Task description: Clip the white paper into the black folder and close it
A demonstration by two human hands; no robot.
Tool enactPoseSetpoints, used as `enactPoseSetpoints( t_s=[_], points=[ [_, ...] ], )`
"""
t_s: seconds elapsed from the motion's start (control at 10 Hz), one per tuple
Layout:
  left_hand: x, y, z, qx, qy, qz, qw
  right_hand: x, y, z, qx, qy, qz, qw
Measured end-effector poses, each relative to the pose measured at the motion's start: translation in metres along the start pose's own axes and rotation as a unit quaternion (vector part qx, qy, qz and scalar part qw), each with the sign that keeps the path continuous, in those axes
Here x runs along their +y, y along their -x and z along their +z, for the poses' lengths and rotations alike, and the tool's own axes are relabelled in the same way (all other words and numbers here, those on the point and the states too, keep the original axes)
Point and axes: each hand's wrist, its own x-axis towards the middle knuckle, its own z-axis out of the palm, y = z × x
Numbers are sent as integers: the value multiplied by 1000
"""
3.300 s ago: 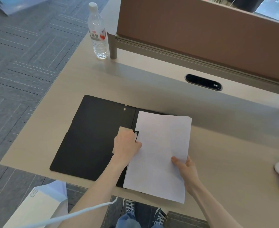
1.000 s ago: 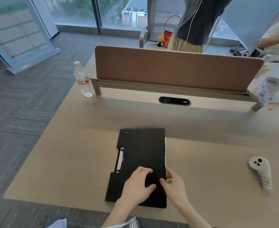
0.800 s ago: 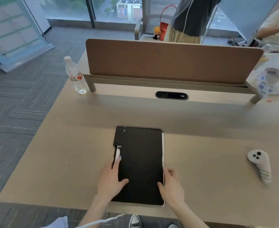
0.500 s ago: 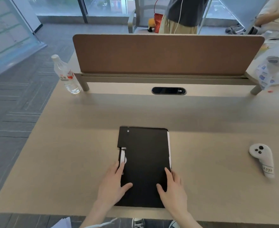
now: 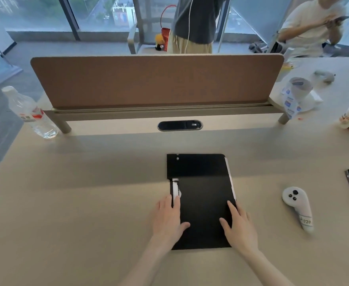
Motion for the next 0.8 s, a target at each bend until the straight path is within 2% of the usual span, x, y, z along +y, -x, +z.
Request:
enactPoseSetpoints(
  t_s=[0.3, 0.6, 0.7, 0.8],
  points=[
    [29, -46, 0, 2, -20, -20, 1000, 12, -60, -31, -79, 35, -17, 996],
    [22, -41, 9, 16, 11, -20, 1000, 8, -58, -32, -92, 65, -22, 993],
    [15, -28, -5, 52, 110, -16, 992, 7, -57, -35, -101, 55, -12, 993],
    [-16, 14, -18, 72, 212, -59, 973, -6, -47, -48, -46, 22, -38, 998]
  ],
)
